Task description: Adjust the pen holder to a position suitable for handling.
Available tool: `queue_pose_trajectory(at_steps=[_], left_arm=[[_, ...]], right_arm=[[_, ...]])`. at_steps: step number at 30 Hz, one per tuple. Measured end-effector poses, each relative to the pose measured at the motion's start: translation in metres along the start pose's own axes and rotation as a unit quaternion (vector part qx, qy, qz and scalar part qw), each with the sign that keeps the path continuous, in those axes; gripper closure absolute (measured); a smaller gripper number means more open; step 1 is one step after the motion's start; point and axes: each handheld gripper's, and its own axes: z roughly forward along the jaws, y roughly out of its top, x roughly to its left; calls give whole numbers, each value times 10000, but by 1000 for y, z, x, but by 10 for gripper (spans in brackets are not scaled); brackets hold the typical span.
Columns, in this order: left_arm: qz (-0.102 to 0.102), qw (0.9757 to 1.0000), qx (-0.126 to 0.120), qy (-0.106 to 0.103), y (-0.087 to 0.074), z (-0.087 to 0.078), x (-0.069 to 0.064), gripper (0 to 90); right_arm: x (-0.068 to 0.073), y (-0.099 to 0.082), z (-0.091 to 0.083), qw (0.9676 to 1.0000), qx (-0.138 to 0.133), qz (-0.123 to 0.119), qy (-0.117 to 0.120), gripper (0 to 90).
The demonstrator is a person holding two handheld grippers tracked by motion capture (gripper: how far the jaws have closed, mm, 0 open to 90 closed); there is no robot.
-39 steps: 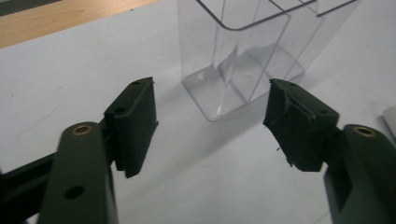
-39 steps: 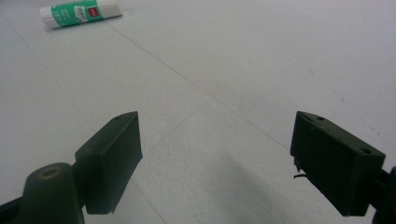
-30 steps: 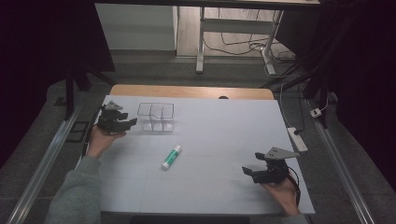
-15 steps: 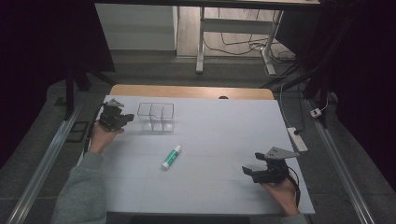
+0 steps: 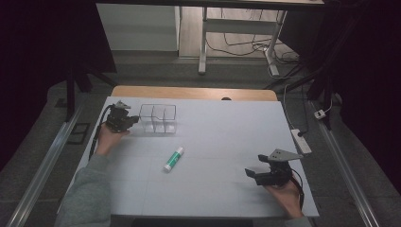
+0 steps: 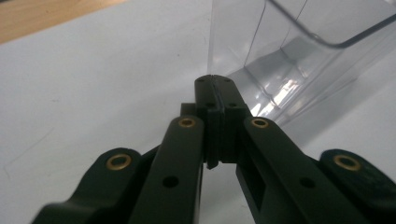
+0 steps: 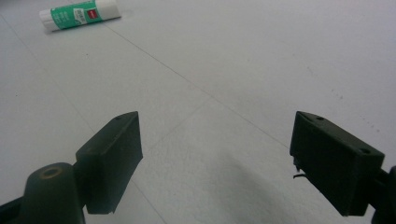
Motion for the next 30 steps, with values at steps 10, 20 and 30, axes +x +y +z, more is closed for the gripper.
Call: queue_pose_trajectory(at_steps=[10, 20, 30], left_arm=[[-71, 9997, -76, -234, 4, 6, -8, 888], [25, 9989, -119, -456, 13, 14, -20, 887], [24, 9980, -143, -611, 21, 20, -32, 887]], right_arm=[[0, 0, 1, 10000, 47, -6, -7, 164], [0, 0, 4, 10000, 37, -8, 60, 164], [1, 0, 3, 10000, 57, -29, 68, 164]])
